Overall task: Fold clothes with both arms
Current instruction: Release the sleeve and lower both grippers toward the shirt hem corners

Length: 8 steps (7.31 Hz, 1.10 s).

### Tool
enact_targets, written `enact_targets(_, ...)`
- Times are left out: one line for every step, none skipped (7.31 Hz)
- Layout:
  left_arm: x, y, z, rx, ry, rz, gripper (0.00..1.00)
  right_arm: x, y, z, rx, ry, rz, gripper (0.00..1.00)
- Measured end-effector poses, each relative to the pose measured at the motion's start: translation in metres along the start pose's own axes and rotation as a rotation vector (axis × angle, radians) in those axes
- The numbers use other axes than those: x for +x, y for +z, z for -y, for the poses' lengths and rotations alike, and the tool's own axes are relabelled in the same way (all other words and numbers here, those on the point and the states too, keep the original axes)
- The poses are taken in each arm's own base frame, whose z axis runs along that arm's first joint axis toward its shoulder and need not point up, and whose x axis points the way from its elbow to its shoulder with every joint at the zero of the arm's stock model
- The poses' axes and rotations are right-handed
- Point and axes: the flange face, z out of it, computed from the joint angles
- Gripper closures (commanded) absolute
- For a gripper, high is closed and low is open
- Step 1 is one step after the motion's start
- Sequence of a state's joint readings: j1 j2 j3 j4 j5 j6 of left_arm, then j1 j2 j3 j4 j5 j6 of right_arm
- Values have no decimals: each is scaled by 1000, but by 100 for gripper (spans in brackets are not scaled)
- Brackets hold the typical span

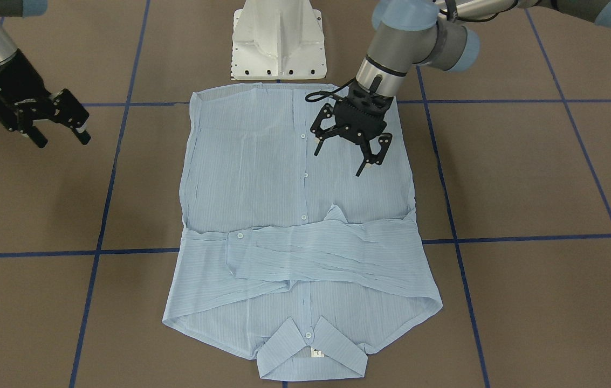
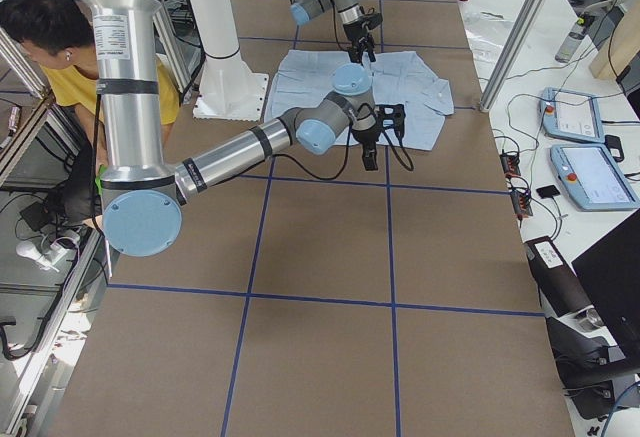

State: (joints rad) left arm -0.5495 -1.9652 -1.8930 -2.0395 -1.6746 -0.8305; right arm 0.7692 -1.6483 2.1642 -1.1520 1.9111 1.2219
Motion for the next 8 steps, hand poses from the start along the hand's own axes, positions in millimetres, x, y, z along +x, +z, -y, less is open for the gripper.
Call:
enact_targets(-25,-23,-32,-36,-45,4,0,-19,9,-43,-3,17,-5,0)
enact_targets(-40,-38,-64,-73,-105,10,0,-33,16,-84,-7,31,-10,0)
enact_targets(-43,-43,-96,-123,-169,16,0,-41,23,-124,-7,46,-25,0)
enact_targets(-38,-40,-128,-168,-238,29,0,-43,31,-157,5,55,-42,0)
enact_targets(-30,-34,-159,-204,-293,50,2,-47,37,-181,21,52,-48,0)
enact_targets(-24,-29,-187,-235,-328,72,12,-49,40,-197,29,47,-46,0)
enact_targets(-22,-27,-207,-259,-347,94,21,-51,41,-206,34,41,-44,0)
enact_targets(-23,-26,-223,-277,-360,114,26,-52,42,-210,36,38,-42,0)
